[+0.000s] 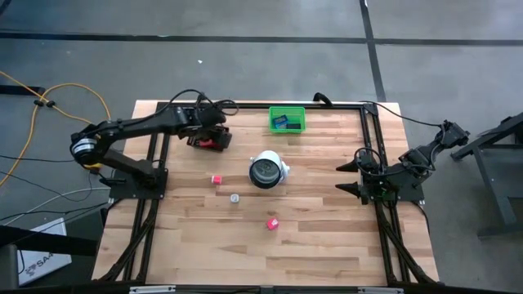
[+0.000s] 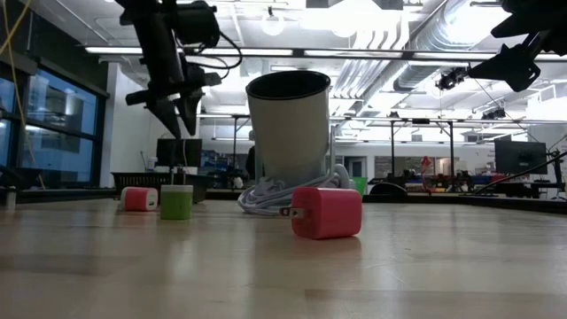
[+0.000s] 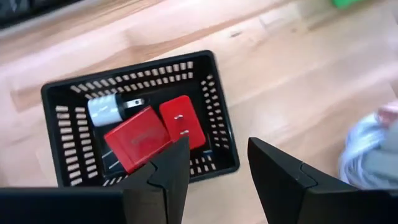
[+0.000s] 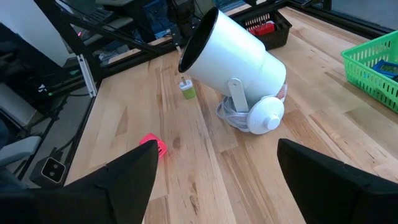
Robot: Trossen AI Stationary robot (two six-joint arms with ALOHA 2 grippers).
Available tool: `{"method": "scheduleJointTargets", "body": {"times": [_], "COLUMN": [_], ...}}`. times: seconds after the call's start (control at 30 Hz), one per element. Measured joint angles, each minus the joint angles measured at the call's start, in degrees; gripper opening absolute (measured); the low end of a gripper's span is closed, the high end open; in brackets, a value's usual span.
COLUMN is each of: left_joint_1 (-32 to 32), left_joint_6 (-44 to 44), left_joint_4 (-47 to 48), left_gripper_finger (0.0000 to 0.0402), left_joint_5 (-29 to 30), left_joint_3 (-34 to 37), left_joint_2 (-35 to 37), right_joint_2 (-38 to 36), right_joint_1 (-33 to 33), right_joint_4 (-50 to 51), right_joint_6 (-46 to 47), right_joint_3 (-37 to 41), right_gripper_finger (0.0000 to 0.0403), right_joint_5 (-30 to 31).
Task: Pick & Place Office items
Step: Put the top pink charger adapter into the black bin
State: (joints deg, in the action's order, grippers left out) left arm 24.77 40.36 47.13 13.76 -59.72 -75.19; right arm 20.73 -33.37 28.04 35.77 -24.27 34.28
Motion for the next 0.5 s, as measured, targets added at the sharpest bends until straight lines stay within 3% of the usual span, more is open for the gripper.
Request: {"method": "scheduleJointTargets", "body": {"times": [0.5], "left_joint_1": [-11.2], "left_joint_6": [-23.2], "left_joint_4": [2.0], "left_gripper_finger": [0.0156], "left_joint_5": [-0.2], "left_joint_3": [0.0], "left_joint_2": [6.7], "right_joint_2": [0.0], "right_joint_1": [0.0], "right_joint_4": [0.0], "right_joint_6": [0.0], "right_joint_3": [0.0], "right_gripper_finger": [0.0317], "right_joint_5": [0.0]}}
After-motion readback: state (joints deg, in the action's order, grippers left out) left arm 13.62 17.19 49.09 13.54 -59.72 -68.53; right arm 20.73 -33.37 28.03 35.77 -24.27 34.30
